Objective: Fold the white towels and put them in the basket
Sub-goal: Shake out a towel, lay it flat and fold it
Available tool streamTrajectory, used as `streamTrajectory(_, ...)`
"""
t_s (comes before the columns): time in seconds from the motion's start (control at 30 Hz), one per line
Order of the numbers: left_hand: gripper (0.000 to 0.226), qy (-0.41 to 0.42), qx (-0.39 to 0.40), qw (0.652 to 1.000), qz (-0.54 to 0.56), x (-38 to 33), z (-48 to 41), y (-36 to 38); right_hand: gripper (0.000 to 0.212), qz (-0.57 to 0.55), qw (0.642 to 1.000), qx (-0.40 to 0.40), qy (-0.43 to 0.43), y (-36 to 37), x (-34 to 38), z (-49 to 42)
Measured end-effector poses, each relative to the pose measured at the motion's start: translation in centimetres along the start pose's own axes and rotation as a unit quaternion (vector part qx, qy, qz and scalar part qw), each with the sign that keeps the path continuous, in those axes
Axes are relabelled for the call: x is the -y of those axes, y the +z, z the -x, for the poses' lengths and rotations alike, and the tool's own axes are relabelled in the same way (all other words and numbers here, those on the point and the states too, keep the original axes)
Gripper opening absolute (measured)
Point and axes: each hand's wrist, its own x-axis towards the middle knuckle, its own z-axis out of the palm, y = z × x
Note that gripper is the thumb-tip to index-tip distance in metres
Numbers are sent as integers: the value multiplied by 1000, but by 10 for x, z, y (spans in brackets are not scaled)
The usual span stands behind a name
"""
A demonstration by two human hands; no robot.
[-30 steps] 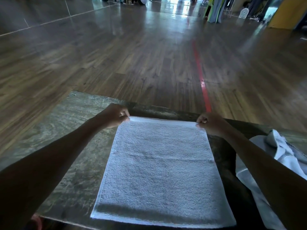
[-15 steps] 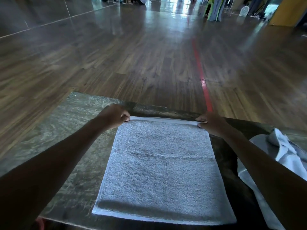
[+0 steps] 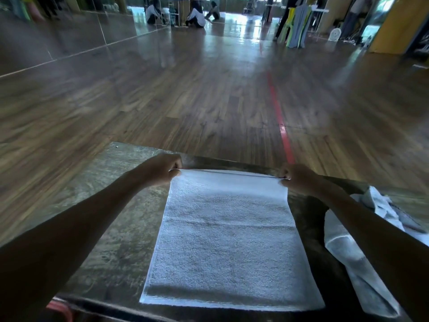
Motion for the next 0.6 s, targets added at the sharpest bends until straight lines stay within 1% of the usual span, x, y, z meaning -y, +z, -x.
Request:
streamTrajectory(0.07, 14, 24, -27, 999, 9, -7, 6, -15, 8, -29, 999, -14, -5, -13, 4, 10)
streamTrajectory(0.13, 17, 61, -45, 997, -19, -12, 15, -30, 6, -41, 999, -18, -13, -26, 9, 22)
streamTrajectory(0.27, 11, 141, -98, 983, -72, -19, 54, -51, 8, -18, 998, -35, -51, -43, 21, 60)
streamTrajectory(0.37, 10, 181, -116, 967, -134, -23, 91, -49, 6, -6, 997, -26, -69, -40, 24, 98)
streamTrajectory(0.47, 13, 203, -113, 959, -162, -30, 131, -37, 2, 35, 991, -56, -115, -20, 17, 131)
streamTrajectory(0.53, 15, 206, -113, 959, -160, -33, 155, -24, 7, 41, 985, -90, -140, -6, 14, 153)
streamTrajectory(0.6, 13, 200, -116, 963, -140, -34, 176, -9, 13, 45, 976, -129, -167, 8, 14, 174)
